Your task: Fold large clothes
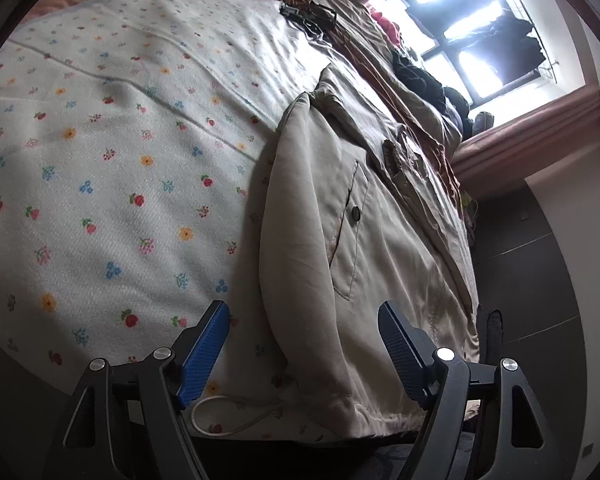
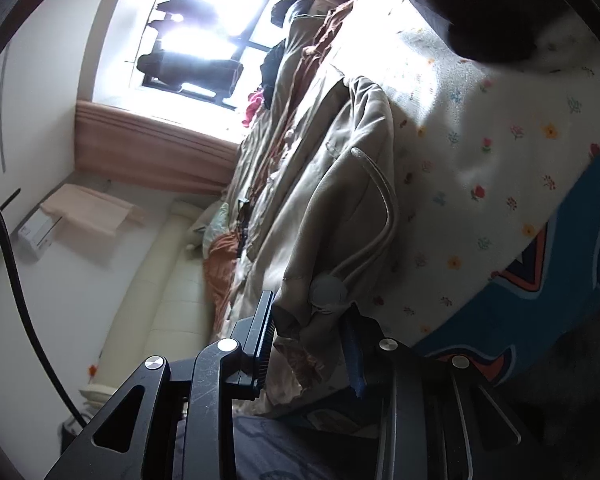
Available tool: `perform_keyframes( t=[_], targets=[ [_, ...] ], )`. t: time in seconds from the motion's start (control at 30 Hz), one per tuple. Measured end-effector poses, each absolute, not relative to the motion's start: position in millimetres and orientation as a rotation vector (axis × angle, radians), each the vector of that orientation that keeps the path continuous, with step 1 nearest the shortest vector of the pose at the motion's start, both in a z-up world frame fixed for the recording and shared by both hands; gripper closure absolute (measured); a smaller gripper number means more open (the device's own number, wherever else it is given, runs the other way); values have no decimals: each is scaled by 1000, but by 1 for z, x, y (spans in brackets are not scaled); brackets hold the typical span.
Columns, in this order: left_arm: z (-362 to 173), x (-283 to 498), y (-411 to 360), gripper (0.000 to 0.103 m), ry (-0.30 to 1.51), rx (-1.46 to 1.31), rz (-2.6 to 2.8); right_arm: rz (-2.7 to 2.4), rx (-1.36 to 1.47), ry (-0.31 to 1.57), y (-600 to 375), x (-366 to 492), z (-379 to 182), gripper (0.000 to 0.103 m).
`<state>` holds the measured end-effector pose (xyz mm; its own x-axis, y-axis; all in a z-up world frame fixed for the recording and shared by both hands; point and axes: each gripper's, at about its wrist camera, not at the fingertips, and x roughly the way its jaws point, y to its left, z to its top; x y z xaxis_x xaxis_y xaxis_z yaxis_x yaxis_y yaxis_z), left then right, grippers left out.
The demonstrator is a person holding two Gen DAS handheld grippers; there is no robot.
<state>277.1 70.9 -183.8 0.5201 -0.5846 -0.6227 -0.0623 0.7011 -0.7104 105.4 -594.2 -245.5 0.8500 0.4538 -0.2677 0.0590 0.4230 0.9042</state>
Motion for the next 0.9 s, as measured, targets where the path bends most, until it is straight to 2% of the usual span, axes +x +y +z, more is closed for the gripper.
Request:
perform_keyframes(
  t=[0.13, 0.37, 0.4, 0.43, 0.47, 0.5, 0.6, 0.67, 0.8, 0.9],
  targets=[
    [-189, 282, 66, 25, 1009, -811, -401, 206, 1117, 576, -587, 112, -254, 69],
    [-191, 292, 42, 27, 1051, -799, -426, 205, 1151, 559, -591, 120, -258, 69],
    [-191, 294, 41, 31, 1050, -791, -411, 205, 1160, 557, -591, 121, -258, 70],
    [-192, 297, 39, 42, 1054, -768, -385, 200, 1166, 550, -591, 121, -257, 77],
    [-193, 299, 38, 54, 1059, -747, -359, 192, 1165, 543, -594, 120, -256, 80],
    [-195, 301, 38, 57, 1061, -746, -347, 182, 1163, 540, -594, 118, -254, 83],
    [-203, 301, 48, 79, 1076, -795, -322, 179, 1171, 514, -596, 112, -247, 87],
    [-209, 299, 55, 87, 1082, -843, -335, 182, 1175, 486, -597, 106, -238, 88],
    [-194, 289, 64, 94, 1034, -796, -306, 208, 1160, 432, -593, 100, -213, 90],
    [-185, 280, 77, 97, 992, -866, -325, 229, 1139, 398, -589, 95, -193, 90]
  ],
)
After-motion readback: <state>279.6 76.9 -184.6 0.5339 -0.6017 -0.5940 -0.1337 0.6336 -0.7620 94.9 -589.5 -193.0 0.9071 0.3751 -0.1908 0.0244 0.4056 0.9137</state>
